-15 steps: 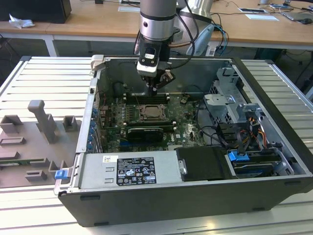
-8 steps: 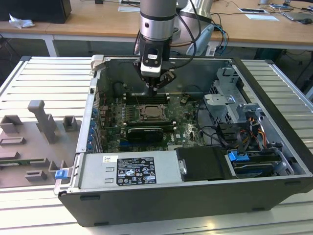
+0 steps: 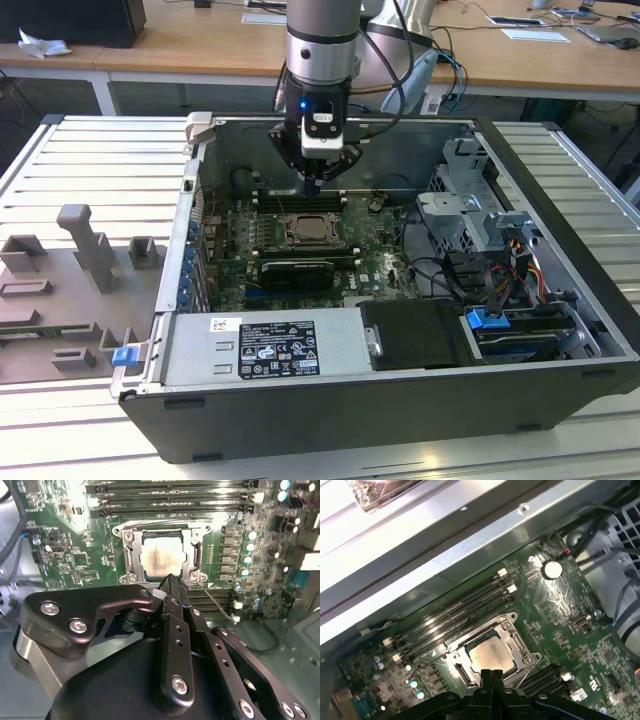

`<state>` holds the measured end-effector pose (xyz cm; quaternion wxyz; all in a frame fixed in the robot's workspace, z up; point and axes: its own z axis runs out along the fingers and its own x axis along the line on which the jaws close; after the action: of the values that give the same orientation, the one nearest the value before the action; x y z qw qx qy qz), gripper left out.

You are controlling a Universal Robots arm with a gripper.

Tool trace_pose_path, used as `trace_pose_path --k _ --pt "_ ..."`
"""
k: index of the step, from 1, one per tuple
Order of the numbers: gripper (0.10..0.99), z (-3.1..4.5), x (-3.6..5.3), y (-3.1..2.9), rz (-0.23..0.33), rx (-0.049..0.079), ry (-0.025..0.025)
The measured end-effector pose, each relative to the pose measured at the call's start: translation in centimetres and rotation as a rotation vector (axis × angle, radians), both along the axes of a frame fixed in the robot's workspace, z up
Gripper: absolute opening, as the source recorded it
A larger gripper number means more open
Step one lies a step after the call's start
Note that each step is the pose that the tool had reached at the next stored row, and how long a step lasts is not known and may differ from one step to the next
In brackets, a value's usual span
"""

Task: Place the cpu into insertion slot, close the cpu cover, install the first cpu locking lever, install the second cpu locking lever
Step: 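Install the first cpu locking lever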

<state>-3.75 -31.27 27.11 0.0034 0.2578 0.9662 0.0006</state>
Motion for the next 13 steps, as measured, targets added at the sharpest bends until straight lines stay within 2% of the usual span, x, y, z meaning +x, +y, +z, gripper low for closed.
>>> trace_pose_path --k 7,10,11,13 --pt "0.106 -0.05 0.0 0.0 0.099 0.0 -0.0008" --pt "0.106 -0.09 0.0 0.0 0.163 0.0 -0.007" --pt "0.106 -0.12 0.0 0.0 0.208 0.0 -0.0096" --pt "0.106 -0.14 0.0 0.0 0.262 0.0 -0.0105"
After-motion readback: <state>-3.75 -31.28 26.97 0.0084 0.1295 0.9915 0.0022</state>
